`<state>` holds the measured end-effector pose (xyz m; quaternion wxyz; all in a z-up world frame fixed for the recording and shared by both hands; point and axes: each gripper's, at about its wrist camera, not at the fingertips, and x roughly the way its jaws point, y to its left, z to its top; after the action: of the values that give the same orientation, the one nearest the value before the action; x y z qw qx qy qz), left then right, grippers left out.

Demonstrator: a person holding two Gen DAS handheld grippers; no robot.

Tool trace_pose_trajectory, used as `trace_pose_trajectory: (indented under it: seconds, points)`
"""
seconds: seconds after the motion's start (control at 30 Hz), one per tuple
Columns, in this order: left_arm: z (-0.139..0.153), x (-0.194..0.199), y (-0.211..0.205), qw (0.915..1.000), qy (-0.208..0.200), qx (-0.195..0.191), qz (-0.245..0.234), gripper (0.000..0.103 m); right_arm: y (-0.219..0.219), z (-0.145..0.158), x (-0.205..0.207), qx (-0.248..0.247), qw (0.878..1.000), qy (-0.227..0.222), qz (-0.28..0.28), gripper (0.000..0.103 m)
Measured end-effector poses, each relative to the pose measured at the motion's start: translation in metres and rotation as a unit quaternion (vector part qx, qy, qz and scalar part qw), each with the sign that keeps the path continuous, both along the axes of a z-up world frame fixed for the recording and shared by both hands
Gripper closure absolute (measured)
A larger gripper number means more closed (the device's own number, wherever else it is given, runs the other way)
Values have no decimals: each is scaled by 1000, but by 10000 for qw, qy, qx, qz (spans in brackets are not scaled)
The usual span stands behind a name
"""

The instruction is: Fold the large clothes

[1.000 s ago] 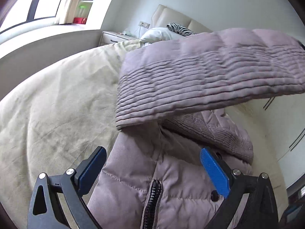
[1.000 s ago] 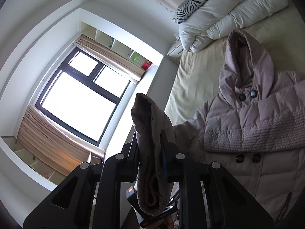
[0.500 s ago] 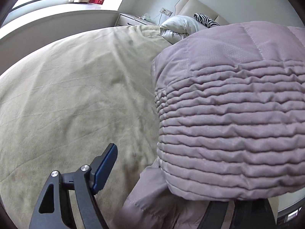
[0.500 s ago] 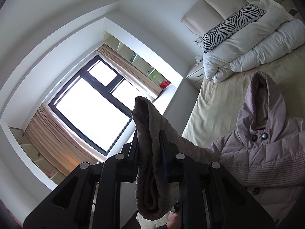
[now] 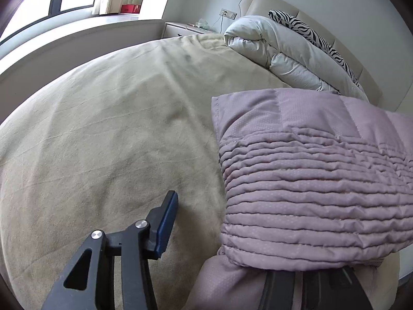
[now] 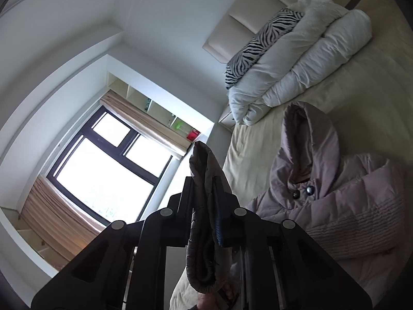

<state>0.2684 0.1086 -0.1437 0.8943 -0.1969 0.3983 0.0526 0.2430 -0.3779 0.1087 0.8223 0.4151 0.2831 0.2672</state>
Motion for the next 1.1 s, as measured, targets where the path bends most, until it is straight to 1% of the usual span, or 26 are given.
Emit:
trace_pose_trajectory:
  seconds: [0.1,0.27,0.33,0.4,0.47,0.5,0.57,0.67,0.7,0.73,0.77,0.83,0.93,0.97,1.0,1.07,1.1]
  points:
    - [0,-2,-5,9998,-14,175,-21,50,-34,-76,16,97,9971,666,-367,90]
    - [4,-5,-11,9986,-40,485,-199,50,-70,-191,33,196,9844,1541,-831,90]
    - [6,-7,-13,9979,-43,602,-238,49,-80,-225,37,143,9784,1799,-1004,90]
    - [8,-10,-15,9969,-10,724,-300,48,-90,-255,37,204,9717,2049,-1156,90]
    - [12,-18,-18,9957,-26,835,-390,46,-94,-275,35,374,9715,2036,-1158,90]
    - [13,-23,-17,9955,-26,850,-425,45,-93,-280,34,367,9727,1991,-1130,91]
    - [18,-34,-15,9955,4,808,-501,41,-91,-280,33,154,9750,1931,-1091,90]
    - [29,-55,-14,9939,72,862,-680,35,-95,-267,22,31,9732,1963,-1197,90]
    - [35,-62,-14,9933,62,861,-765,35,-98,-264,18,-25,9722,1965,-1270,90]
    - [42,-68,-14,9930,4,865,-805,35,-101,-256,13,-138,9709,1960,-1372,90]
    - [51,-74,-14,9926,-117,888,-816,35,-102,-241,7,-278,9698,1931,-1462,90]
    - [73,-76,-15,9906,-410,1010,-827,34,-99,-219,0,-562,9727,1717,-1458,90]
    - [100,-54,-21,9882,-772,951,-922,34,-72,-190,-2,-818,9805,1405,-1107,90]
    - [105,-41,-26,9866,-830,1021,-964,34,-57,-180,-1,-893,9831,1308,-919,90]
    - [108,-27,-32,9848,-856,1103,-1037,34,-39,-172,2,-991,9849,1226,-713,90]
    - [104,3,-41,9835,-734,1119,-1215,36,0,-159,7,-1253,9856,1094,-291,90]
    - [99,15,-41,9846,-621,1163,-1144,38,17,-156,9,-1354,9853,1037,-117,90]
